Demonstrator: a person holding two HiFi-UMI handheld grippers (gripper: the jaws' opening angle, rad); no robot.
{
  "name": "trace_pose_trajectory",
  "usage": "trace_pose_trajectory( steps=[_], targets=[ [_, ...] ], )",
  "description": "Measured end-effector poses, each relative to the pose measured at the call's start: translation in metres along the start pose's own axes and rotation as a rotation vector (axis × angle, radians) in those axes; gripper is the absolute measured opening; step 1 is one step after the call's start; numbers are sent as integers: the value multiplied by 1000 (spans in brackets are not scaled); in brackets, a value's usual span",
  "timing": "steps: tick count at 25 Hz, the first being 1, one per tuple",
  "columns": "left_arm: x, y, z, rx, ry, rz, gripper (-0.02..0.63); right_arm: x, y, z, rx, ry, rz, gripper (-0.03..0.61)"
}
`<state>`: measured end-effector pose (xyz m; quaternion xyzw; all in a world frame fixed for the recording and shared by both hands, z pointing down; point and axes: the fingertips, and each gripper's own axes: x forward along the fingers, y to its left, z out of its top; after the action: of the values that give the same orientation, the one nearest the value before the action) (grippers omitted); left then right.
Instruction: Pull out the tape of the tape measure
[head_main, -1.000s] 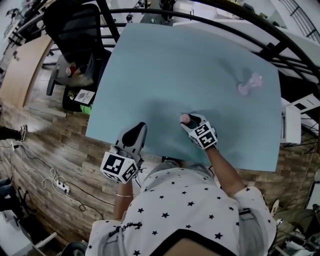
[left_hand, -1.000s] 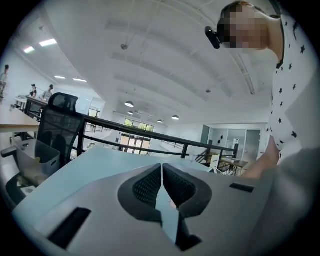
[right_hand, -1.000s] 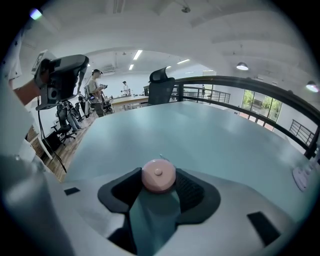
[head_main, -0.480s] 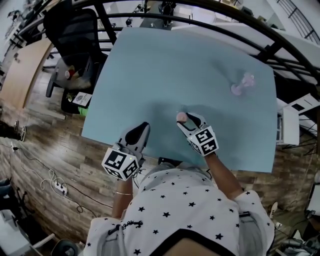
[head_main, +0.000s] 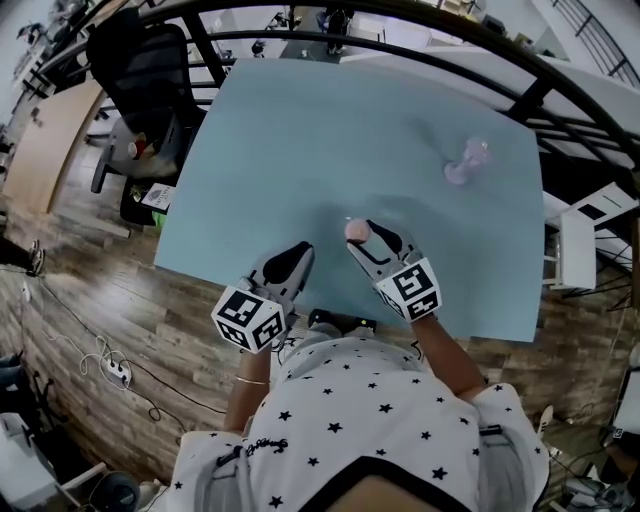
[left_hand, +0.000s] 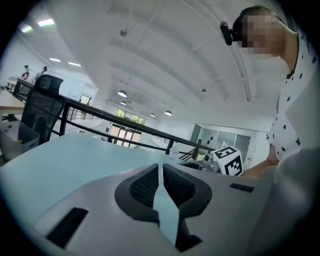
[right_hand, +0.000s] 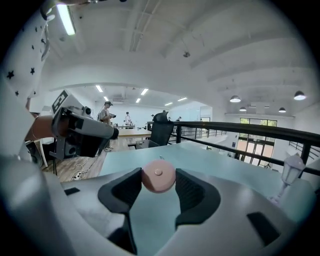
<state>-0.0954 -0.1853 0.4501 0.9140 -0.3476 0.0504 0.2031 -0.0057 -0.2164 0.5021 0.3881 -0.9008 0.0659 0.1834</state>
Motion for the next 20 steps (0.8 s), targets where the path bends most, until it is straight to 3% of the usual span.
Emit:
trace_pose_trajectory(
  steps=[6,9,15,20],
  targets=[
    [9,-19,-2,-48,-10,-36,35,-22,7,17,-33,-68,16,211],
    [12,-29,-3,-101,-9,-90,100,-30,13,27,-90,-99,19,211],
    [14,-35,4,-154,-19,-143,114,-38,23,38,-161,-144,36,211],
    [18,-43,8,-246,-42,-208,144,-42,31,44,-182,-182,59,211]
  ],
)
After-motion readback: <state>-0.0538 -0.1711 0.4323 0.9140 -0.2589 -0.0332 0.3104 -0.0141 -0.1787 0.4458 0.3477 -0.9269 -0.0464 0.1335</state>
